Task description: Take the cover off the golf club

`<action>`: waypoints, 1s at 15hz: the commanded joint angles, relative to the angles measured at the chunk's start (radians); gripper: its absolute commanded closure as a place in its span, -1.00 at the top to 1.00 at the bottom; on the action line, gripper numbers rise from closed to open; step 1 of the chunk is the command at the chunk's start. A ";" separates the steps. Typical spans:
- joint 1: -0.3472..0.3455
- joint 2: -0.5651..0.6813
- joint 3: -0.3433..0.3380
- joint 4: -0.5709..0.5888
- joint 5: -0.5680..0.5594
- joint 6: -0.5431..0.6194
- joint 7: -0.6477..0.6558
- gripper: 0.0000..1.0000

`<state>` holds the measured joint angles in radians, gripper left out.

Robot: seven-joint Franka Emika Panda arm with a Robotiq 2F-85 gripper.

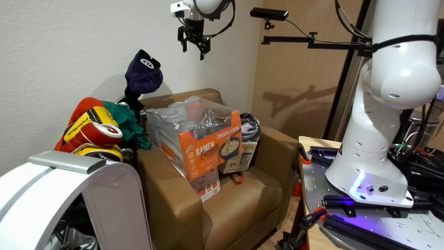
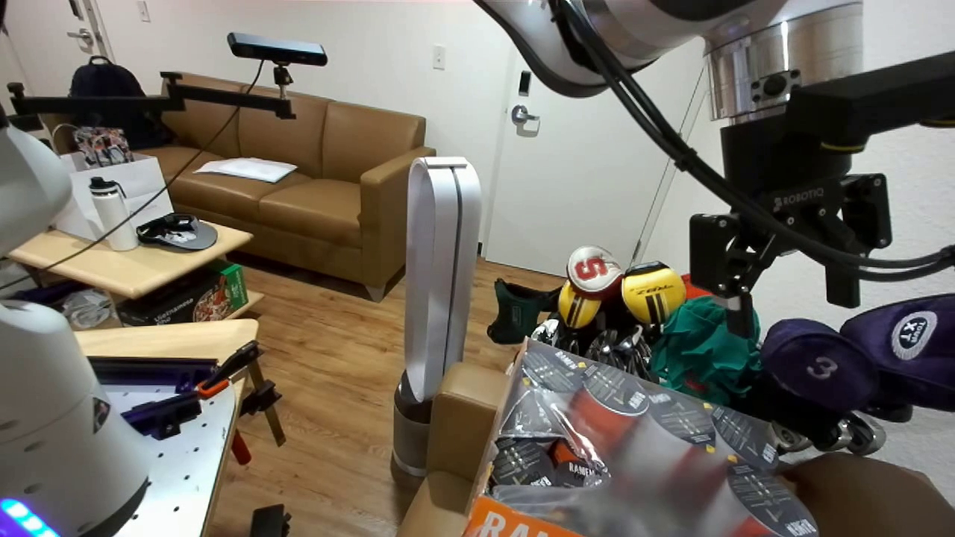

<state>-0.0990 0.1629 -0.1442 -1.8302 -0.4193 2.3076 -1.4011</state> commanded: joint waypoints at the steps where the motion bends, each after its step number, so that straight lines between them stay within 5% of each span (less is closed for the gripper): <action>1: -0.032 0.071 0.028 0.043 0.014 0.118 -0.176 1.00; 7: -0.059 0.187 0.069 0.117 0.059 0.222 -0.472 1.00; 12: -0.068 0.275 0.096 0.219 0.064 0.194 -0.666 1.00; 15: -0.044 0.259 0.078 0.189 0.053 0.197 -0.628 1.00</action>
<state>-0.1442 0.4237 -0.0651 -1.6412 -0.3661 2.5067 -2.0292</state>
